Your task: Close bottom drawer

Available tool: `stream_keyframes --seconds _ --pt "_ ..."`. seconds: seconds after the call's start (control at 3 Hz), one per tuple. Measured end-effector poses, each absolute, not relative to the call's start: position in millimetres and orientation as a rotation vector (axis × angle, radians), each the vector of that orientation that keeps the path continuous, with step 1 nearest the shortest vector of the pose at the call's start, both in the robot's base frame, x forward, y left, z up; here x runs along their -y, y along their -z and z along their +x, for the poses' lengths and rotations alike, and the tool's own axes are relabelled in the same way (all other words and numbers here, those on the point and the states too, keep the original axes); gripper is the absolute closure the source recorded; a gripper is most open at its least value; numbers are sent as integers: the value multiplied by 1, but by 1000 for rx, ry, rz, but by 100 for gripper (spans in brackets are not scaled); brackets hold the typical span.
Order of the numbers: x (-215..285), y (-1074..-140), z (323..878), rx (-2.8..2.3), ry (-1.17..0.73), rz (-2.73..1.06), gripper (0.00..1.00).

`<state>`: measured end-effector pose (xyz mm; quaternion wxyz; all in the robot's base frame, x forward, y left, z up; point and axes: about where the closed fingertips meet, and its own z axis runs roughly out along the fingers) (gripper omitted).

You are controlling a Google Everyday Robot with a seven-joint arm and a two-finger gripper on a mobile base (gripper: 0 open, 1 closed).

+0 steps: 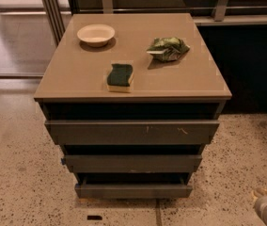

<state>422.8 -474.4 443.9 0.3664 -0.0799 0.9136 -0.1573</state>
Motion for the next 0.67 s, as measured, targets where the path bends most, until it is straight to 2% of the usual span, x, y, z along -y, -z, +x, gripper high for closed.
stream_keyframes --seconds 0.33,0.67 --pt "496 -482 399 -2370 590 -183 100" --pt "503 -486 388 -2403 637 -95 86"
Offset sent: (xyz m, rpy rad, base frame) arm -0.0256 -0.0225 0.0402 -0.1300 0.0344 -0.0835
